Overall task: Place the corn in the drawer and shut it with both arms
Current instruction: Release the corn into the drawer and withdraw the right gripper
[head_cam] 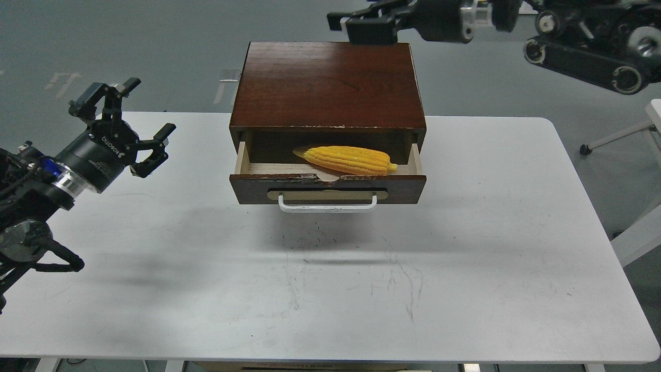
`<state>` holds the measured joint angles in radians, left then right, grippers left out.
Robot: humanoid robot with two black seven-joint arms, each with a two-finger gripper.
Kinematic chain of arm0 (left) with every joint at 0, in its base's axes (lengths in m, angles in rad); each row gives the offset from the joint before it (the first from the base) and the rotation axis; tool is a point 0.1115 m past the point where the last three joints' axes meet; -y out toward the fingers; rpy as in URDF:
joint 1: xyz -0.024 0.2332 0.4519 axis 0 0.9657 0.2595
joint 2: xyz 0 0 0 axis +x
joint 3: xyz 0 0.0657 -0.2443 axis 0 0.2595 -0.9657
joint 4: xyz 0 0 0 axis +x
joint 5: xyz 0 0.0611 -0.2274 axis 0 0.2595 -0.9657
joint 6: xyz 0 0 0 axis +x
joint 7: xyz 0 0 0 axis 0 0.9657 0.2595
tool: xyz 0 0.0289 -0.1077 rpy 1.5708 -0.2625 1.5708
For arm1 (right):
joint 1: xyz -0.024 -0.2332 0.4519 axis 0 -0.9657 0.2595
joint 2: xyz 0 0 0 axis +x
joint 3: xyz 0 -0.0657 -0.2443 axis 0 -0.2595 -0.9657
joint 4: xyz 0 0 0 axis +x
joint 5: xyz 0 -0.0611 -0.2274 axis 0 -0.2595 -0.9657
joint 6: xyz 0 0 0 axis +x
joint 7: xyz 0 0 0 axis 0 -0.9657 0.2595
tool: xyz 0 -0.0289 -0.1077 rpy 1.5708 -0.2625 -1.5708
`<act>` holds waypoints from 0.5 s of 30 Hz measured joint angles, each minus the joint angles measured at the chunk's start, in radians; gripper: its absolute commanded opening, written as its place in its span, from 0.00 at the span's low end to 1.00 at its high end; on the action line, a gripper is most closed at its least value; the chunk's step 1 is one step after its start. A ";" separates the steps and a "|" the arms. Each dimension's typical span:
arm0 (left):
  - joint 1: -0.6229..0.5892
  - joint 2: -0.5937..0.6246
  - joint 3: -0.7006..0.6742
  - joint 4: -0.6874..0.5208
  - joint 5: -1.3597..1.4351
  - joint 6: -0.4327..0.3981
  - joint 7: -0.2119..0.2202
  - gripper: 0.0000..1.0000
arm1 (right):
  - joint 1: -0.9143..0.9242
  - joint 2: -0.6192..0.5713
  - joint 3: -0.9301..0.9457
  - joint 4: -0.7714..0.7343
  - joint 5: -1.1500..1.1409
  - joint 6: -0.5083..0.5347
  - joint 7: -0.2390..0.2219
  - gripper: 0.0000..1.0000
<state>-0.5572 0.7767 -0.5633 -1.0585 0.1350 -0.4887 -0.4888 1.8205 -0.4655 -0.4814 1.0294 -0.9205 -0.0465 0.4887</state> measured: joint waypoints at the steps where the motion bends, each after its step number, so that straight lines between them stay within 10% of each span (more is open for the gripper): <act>1: 0.000 0.000 0.000 0.000 0.000 0.000 0.000 0.99 | -0.022 -0.029 0.013 0.002 0.054 -0.002 0.000 0.98; 15: -0.027 -0.001 -0.003 0.019 0.004 0.000 0.000 0.99 | -0.804 -0.223 0.611 -0.011 0.602 0.065 0.000 0.99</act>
<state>-0.5846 0.7756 -0.5667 -1.0396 0.1390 -0.4886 -0.4887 1.0162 -0.6880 0.1300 1.0187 -0.3183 0.0181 0.4884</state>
